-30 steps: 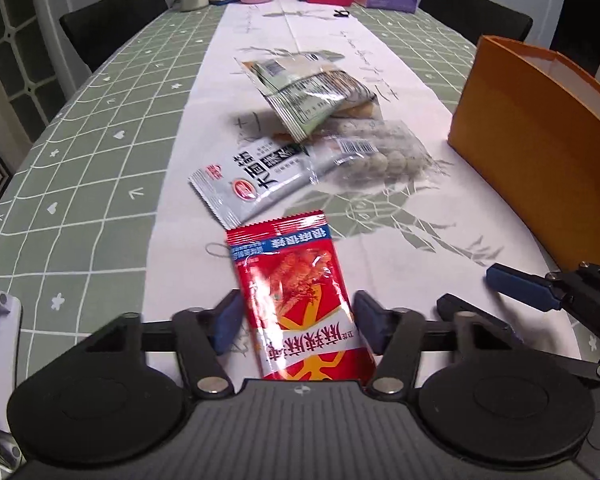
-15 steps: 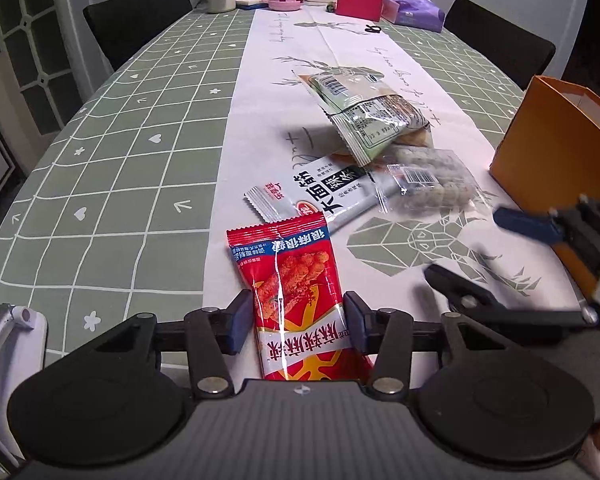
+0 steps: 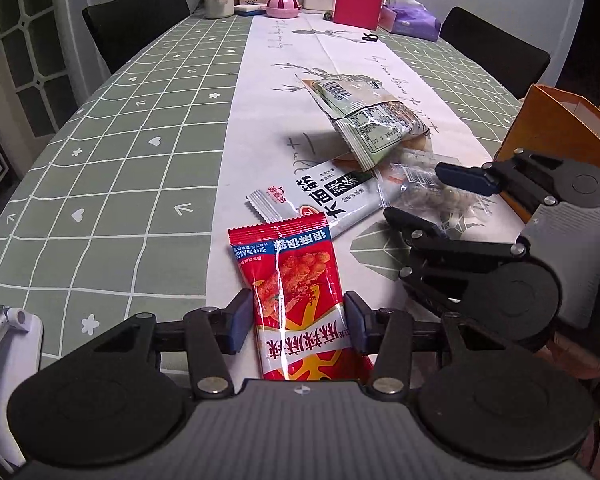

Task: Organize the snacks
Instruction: 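Grasp the clear egg-snack tray with the right tool while the left tool holds the red pack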

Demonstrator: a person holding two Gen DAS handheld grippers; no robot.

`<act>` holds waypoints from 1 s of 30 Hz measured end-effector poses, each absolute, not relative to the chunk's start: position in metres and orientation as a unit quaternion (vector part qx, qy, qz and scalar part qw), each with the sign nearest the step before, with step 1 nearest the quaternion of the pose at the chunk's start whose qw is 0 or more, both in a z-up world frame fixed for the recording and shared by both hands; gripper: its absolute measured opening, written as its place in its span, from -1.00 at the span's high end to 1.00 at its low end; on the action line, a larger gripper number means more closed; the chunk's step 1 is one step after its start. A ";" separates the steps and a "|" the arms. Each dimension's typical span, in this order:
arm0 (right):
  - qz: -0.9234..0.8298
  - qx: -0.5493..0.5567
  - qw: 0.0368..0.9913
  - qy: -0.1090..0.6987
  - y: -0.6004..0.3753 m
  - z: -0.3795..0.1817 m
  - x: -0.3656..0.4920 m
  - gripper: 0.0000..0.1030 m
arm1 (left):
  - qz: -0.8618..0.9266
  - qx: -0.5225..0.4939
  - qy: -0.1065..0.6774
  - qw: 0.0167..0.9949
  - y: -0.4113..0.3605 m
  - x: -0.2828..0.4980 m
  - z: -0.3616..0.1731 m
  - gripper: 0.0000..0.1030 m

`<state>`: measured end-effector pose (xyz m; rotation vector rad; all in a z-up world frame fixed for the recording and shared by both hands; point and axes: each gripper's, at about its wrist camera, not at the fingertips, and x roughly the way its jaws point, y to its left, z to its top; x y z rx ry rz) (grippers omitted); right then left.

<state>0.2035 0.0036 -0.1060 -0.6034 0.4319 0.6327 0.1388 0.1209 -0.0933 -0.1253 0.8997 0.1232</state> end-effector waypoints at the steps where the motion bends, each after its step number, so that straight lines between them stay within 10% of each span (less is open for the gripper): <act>1: 0.301 -0.305 0.881 0.200 0.006 -0.107 0.198 0.27 | 0.058 -0.061 0.435 0.897 0.121 0.138 -0.093 -0.08; 30: 0.275 -0.109 0.870 0.395 -0.075 -0.084 0.097 0.53 | -0.014 -0.080 0.445 0.892 0.095 0.093 -0.090 -0.08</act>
